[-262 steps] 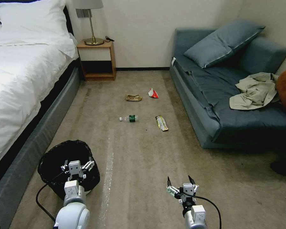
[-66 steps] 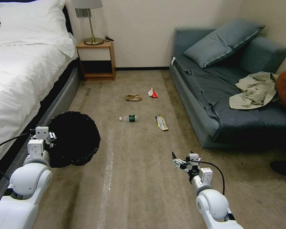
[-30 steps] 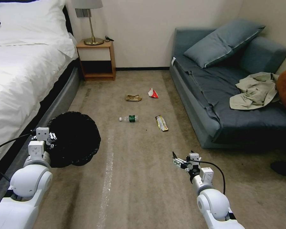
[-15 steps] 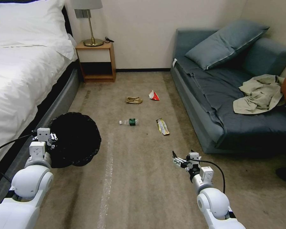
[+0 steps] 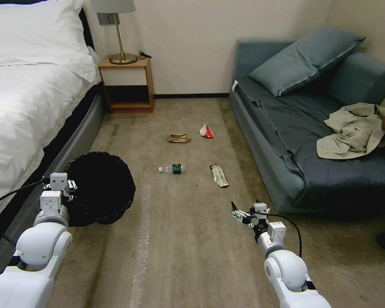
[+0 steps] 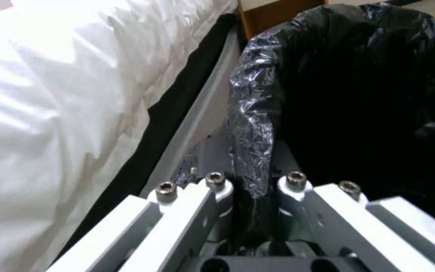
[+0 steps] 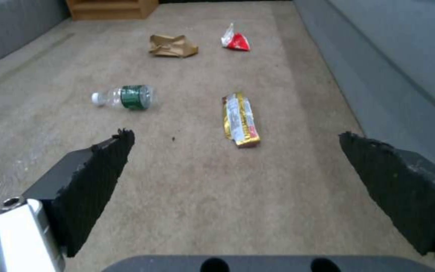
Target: Pick up the trash bin, then pick up the garbage on the floor and place it into the trash bin.
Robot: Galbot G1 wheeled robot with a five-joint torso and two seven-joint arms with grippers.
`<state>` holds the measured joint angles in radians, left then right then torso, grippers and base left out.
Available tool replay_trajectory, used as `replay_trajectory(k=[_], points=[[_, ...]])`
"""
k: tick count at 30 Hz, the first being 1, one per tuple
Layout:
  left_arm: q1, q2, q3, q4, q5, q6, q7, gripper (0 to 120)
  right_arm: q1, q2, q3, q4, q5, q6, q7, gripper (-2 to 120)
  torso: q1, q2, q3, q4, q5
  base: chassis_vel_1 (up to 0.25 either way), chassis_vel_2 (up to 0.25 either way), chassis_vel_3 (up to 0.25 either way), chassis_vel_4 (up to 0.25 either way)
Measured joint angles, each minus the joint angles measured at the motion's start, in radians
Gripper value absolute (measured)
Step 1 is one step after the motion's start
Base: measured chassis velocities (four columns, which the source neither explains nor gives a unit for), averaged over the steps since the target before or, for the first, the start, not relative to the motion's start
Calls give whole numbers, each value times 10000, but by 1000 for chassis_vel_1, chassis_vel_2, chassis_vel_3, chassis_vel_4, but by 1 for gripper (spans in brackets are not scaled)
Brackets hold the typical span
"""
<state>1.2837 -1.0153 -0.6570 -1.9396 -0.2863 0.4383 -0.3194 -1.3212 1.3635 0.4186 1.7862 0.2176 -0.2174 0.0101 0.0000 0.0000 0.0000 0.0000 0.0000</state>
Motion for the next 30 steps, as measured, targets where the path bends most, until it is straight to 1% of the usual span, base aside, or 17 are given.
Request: replay_trajectory(k=[15, 30], points=[[-64, 17, -2, 106, 10, 0, 5, 5, 325, -17, -213, -303, 36, -63, -4, 100, 0, 0, -1, 1, 0, -70, 72, 62, -76], [-68, 37, -5, 123, -3, -21, 17, 5, 399, 32, -273, -370, -12, -95, -18, 100, 0, 0, 0, 0, 0, -96, 92, 98, -93]])
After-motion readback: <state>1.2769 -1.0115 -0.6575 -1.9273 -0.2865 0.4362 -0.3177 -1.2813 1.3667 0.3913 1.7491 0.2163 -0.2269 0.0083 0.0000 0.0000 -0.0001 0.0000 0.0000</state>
